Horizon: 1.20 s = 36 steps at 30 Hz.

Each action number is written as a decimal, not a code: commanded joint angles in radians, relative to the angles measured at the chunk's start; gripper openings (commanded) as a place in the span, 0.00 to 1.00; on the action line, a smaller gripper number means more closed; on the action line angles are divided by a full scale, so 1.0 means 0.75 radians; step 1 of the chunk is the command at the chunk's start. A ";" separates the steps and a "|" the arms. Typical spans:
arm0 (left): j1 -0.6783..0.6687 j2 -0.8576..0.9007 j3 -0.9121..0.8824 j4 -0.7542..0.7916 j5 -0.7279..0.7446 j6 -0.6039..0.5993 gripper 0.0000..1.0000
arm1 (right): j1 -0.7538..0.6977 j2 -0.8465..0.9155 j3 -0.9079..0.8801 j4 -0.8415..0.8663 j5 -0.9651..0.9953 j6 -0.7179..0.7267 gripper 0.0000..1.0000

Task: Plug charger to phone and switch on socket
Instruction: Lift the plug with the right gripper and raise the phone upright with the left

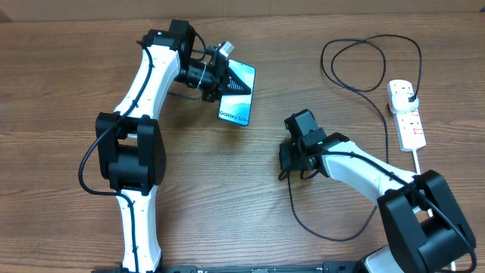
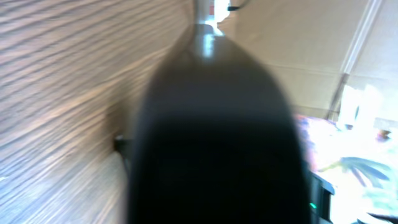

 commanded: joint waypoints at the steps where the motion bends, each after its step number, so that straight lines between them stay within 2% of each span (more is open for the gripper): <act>1: 0.016 -0.018 0.012 -0.020 0.231 0.113 0.04 | -0.064 -0.141 0.021 -0.037 -0.158 -0.075 0.04; 7: 0.026 -0.032 0.012 -0.152 0.341 0.299 0.04 | -0.146 -0.372 0.021 -0.128 -0.519 -0.173 0.04; 11: 0.026 -0.036 0.012 -0.315 0.499 0.541 0.04 | -0.169 -0.488 0.021 -0.183 -0.797 -0.216 0.04; 15: 0.026 -0.036 0.013 -0.563 0.517 0.793 0.05 | -0.169 -0.535 0.021 -0.201 -1.044 -0.216 0.04; 17: 0.021 -0.036 0.009 -0.561 0.517 0.796 0.04 | -0.168 -0.535 0.020 -0.193 -1.191 -0.216 0.04; 22: -0.015 -0.036 0.009 -0.557 0.517 0.759 0.04 | -0.168 -0.535 0.020 -0.168 -1.382 -0.216 0.04; 27: -0.012 -0.036 0.009 -0.441 0.517 0.695 0.04 | -0.169 -0.535 0.020 -0.072 -1.445 -0.185 0.04; 32: -0.015 -0.036 0.009 -0.254 0.517 0.433 0.04 | -0.168 -0.524 0.020 0.076 -1.440 -0.053 0.04; 36: -0.024 -0.036 0.009 -0.027 0.515 0.082 0.04 | -0.168 -0.522 0.020 0.170 -1.440 0.018 0.04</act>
